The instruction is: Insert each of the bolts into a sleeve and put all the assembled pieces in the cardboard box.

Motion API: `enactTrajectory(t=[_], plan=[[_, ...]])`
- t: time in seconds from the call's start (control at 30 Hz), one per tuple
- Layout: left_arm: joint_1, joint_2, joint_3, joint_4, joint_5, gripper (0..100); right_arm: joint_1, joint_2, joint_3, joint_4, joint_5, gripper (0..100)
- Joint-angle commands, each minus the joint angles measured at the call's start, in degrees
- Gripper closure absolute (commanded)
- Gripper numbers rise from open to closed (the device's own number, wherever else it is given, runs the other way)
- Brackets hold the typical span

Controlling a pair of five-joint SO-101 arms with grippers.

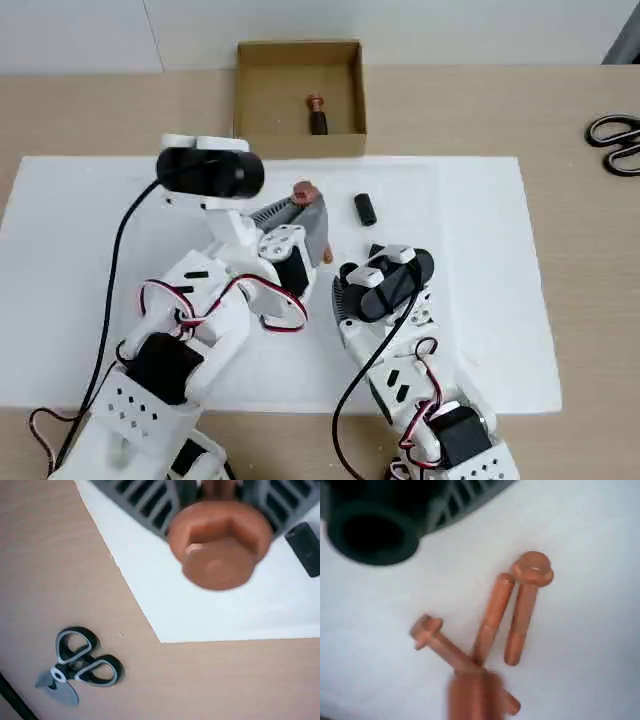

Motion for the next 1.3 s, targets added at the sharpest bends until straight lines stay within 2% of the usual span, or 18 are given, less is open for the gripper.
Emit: enactTrajectory(t=[0.0, 0.23, 0.67, 1.27], plan=[[0.9, -1.3, -0.1, 0.1, 0.4, 99, -0.1, -1.0, -0.8, -1.5, -0.7, 99.5], [0.8, -1.4, 2.2, -0.5, 0.4, 99, -3.6, -1.0, -1.1, -1.5, -0.7, 99.5], [0.8, -1.4, 6.4, -4.5, 0.4, 99, -4.3, -1.0, -3.1, -1.4, -0.8, 99.5], [0.8, -1.4, 8.8, -4.6, 0.1, 99, -6.0, -1.0, -3.1, -1.3, -0.8, 99.5]])
